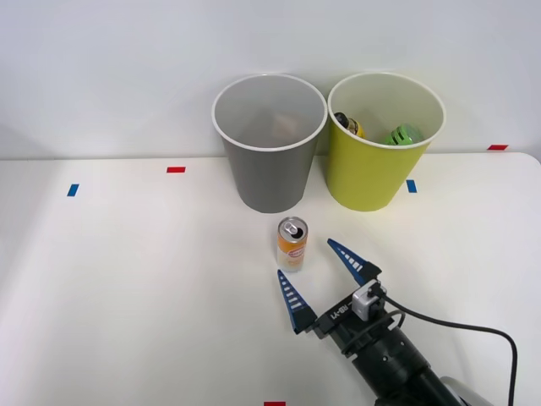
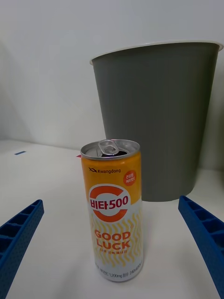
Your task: Put cans in the gray bin, plastic bottles in the light green bin
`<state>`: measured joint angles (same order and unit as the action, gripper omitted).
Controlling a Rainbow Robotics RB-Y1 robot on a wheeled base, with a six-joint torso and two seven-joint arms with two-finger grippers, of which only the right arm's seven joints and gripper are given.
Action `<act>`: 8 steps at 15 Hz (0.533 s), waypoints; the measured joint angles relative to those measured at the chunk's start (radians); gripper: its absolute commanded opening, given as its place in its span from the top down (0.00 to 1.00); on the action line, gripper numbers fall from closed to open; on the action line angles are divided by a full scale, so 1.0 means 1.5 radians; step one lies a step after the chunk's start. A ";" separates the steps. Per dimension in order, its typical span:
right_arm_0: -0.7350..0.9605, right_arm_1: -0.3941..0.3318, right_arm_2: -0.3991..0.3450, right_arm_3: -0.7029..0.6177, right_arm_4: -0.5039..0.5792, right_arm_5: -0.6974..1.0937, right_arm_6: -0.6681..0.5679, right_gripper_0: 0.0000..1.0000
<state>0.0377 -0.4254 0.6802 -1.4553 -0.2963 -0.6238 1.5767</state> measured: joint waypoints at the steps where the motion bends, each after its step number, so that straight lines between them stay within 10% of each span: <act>1: -0.017 0.012 0.001 0.027 0.001 -0.009 0.003 0.00; 8: -0.102 0.079 -0.002 0.130 0.001 -0.021 0.021 0.00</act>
<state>-0.1158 -0.3066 0.6779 -1.2596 -0.2949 -0.6548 1.6085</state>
